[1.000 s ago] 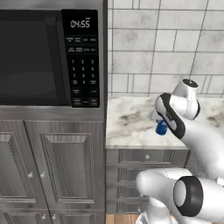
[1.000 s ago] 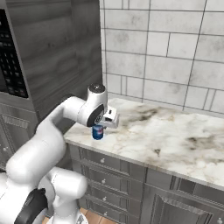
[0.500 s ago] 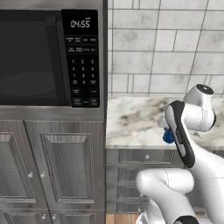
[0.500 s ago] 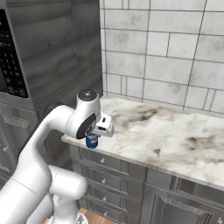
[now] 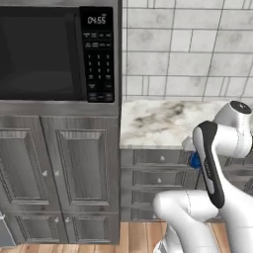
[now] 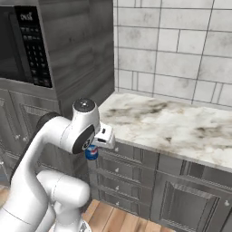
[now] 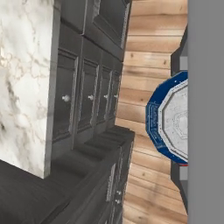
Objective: Four empty soda cans are scattered around the kitchen. Gather all the cans and cluster them next to the stove for recycling.
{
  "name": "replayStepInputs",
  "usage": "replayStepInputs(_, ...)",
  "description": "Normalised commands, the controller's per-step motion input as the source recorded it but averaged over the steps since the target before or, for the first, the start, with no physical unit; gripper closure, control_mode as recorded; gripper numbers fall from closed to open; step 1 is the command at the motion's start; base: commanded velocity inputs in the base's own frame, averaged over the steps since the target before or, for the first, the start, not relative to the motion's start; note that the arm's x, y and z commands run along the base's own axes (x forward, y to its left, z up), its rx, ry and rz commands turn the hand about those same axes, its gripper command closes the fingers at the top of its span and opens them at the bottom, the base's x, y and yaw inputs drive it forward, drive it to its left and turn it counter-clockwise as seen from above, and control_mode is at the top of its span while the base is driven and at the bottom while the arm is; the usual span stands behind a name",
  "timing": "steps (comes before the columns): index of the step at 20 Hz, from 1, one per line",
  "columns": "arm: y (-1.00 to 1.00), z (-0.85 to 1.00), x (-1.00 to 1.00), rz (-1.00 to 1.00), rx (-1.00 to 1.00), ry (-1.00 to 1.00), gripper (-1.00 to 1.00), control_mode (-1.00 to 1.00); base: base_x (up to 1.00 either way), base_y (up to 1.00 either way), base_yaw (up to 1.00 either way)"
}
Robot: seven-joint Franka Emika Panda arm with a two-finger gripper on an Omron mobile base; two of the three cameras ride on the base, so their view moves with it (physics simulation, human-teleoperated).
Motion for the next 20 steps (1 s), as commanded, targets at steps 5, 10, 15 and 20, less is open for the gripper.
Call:
replayStepInputs(5, 0.00, 0.00, 0.00, 0.00, 0.00, 0.00, 1.00, 1.00, -0.72, 0.13, 0.00)
replayStepInputs(10, 0.00, 0.00, 0.00, 0.00, 0.00, 0.00, 1.00, 1.00, -0.41, 0.79, 0.00)
replayStepInputs(15, 0.00, 0.00, 0.00, 0.00, 0.00, 0.00, 1.00, 1.00, -0.27, 1.00, -0.04)
replayStepInputs(20, 0.00, 0.00, 0.00, 0.00, 0.00, 0.00, 1.00, 1.00, 0.11, 0.96, -0.14)
